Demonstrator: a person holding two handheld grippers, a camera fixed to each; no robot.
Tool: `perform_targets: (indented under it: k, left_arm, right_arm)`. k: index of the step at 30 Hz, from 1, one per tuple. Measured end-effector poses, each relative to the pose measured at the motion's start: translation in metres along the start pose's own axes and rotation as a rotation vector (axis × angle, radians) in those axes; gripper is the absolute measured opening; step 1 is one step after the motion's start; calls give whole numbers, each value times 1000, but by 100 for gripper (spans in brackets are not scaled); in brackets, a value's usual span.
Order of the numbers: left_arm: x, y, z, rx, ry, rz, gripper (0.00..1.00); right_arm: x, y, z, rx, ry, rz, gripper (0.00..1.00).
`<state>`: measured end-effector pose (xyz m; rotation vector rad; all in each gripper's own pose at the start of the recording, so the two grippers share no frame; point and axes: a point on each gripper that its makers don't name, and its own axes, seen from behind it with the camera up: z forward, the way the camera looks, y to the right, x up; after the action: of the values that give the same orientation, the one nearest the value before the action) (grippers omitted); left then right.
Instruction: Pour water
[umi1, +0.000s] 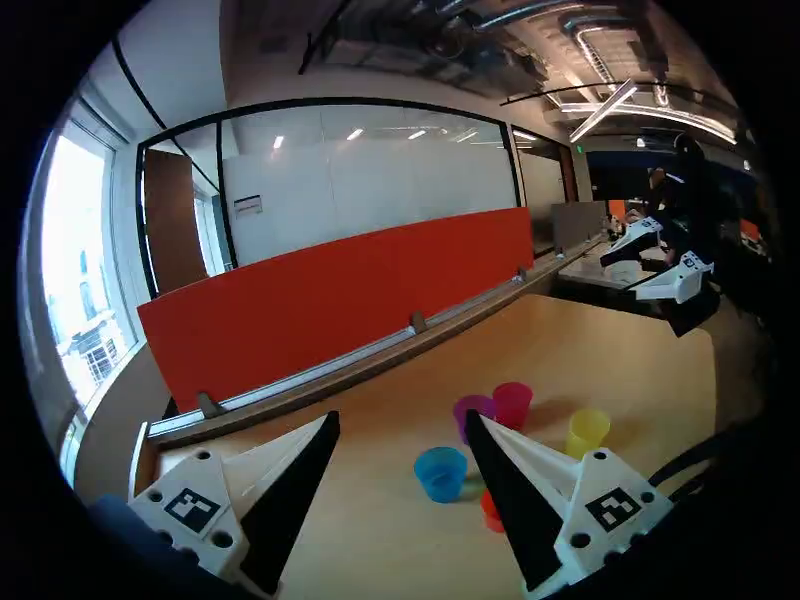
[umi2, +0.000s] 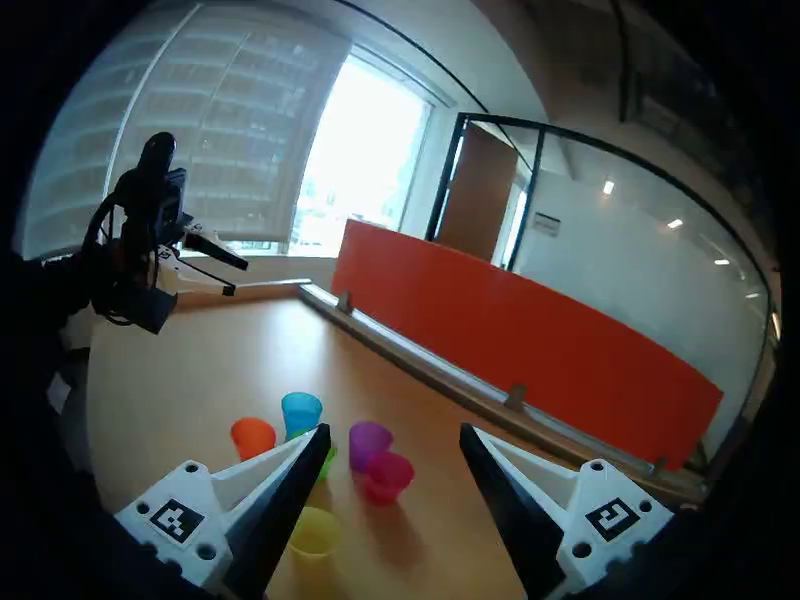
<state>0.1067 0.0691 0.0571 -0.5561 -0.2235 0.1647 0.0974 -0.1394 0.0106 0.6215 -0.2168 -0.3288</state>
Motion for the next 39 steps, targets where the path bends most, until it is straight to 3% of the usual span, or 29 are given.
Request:
perform_targets:
  k: [24, 39]
  left_arm:
    - [-38, 4, 50, -95, -97, 26, 92]
    - [-73, 9, 80, -144, -161, 32, 92]
  right_arm:
    - [-20, -21, 49, 108, -86, -16, 100]
    - [-51, -33, 80, 182, -150, -15, 100]
